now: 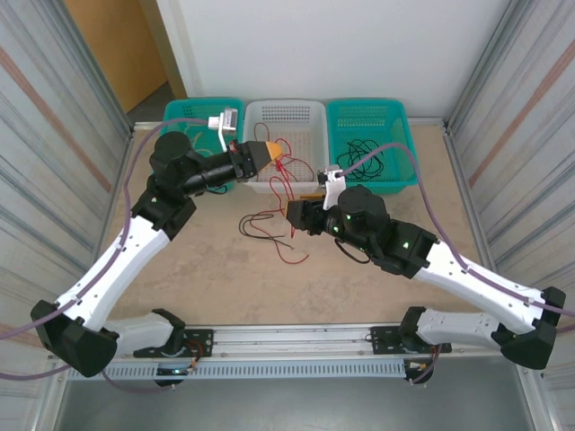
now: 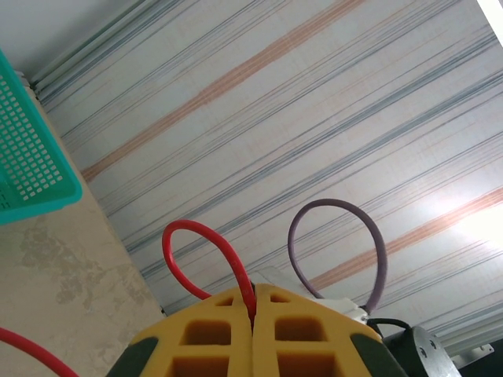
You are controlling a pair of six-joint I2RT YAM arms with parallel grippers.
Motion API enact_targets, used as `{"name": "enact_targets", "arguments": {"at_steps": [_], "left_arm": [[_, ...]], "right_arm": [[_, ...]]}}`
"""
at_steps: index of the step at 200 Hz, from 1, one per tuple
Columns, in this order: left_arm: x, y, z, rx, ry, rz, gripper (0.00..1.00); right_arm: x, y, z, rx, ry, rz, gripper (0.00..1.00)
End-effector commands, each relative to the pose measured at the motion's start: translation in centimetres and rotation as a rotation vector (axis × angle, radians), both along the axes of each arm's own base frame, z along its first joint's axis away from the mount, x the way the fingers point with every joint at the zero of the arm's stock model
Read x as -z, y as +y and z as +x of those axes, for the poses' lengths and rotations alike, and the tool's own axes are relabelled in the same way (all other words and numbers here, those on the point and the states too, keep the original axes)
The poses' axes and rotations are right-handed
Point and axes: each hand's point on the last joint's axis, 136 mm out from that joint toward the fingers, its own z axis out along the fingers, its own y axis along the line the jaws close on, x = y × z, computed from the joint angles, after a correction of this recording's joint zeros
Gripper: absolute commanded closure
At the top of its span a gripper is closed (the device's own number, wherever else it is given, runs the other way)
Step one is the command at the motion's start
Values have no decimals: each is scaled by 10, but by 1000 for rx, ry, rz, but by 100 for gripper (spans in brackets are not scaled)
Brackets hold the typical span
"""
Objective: Untangle the cables
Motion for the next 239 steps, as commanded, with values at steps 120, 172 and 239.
{"name": "enact_targets", "arguments": {"at_steps": [120,172,239], "left_arm": [[-8,8,-8,12,-36,-31,100],[16,7,3,-15,11,12,100],[41,7,18,-47,57,43,40]], "right_arm": [[-7,-9,4,43,-10,-14,100],[-20,-15,0,46,-27,17,100],[-35,-22,1,74,-44,44,100]]}}
